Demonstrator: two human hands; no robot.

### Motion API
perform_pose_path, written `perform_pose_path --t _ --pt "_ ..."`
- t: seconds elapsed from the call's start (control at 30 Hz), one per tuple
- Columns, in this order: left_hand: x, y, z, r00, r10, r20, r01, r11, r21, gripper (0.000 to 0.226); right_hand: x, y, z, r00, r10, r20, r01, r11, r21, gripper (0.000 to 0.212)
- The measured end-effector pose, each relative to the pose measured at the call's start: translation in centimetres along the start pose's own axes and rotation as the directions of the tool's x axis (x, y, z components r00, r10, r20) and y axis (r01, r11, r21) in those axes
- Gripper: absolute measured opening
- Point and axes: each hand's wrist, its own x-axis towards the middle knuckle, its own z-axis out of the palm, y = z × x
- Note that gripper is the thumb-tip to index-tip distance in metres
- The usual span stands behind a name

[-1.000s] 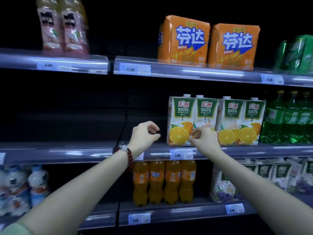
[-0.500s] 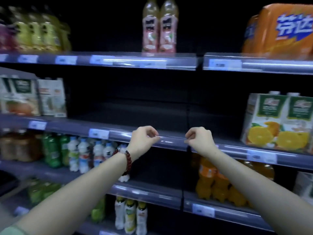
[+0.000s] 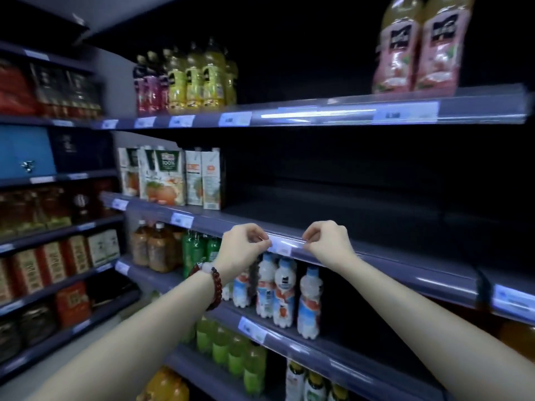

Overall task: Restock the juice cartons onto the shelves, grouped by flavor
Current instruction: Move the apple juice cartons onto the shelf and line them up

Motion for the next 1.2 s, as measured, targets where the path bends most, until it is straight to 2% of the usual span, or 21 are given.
perform_pose_path --t 0.23,0.33,0.5,0.7,0.83,0.9,1.03,1.1,1.2 --pt "6.9 -4.8 -4.3 1.000 0.002 -0.006 -0.002 0.998 0.056 0.008 8.0 -3.3 5.9 1.000 -0.028 -0.003 0.028 0.994 0.101 0.006" --pt "10.0 -7.2 -6.0 0.998 -0.020 -0.058 0.023 0.998 0.059 0.008 11.4 -4.9 8.4 0.999 -0.035 -0.002 0.035 0.991 0.131 0.006" --pt "13.4 -11.8 -8.6 0.983 -0.142 -0.121 0.145 0.989 0.016 0.009 14.9 -7.4 12.3 0.997 -0.077 0.028 0.074 0.992 0.105 0.002" --pt "18.3 -15.9 -10.6 0.930 -0.315 -0.188 0.294 0.947 -0.130 0.010 17.7 -9.2 16.0 0.996 -0.077 0.052 0.070 0.990 0.124 0.006" --pt "21.8 -17.7 -10.7 0.929 -0.334 -0.160 0.303 0.934 -0.186 0.015 20.0 -10.0 18.0 0.997 -0.074 0.027 0.070 0.992 0.109 0.003" --pt "23.6 -18.4 -10.7 0.939 -0.314 -0.143 0.290 0.943 -0.162 0.015 21.6 -10.5 18.8 0.998 -0.057 0.012 0.055 0.993 0.106 0.003" --pt "27.4 -19.3 -11.3 0.955 -0.256 -0.148 0.246 0.966 -0.084 0.007 24.9 -11.4 20.7 1.000 0.005 -0.006 -0.004 0.994 0.106 0.017" --pt "29.1 -19.8 -11.4 0.948 -0.262 -0.179 0.257 0.965 -0.053 0.027 26.1 -12.0 21.9 0.999 0.042 -0.021 -0.039 0.991 0.127 0.032" --pt "30.5 -20.3 -11.0 0.931 -0.285 -0.229 0.279 0.958 -0.059 0.041 27.5 -12.9 24.2 0.995 0.082 -0.049 -0.072 0.982 0.175 0.051"
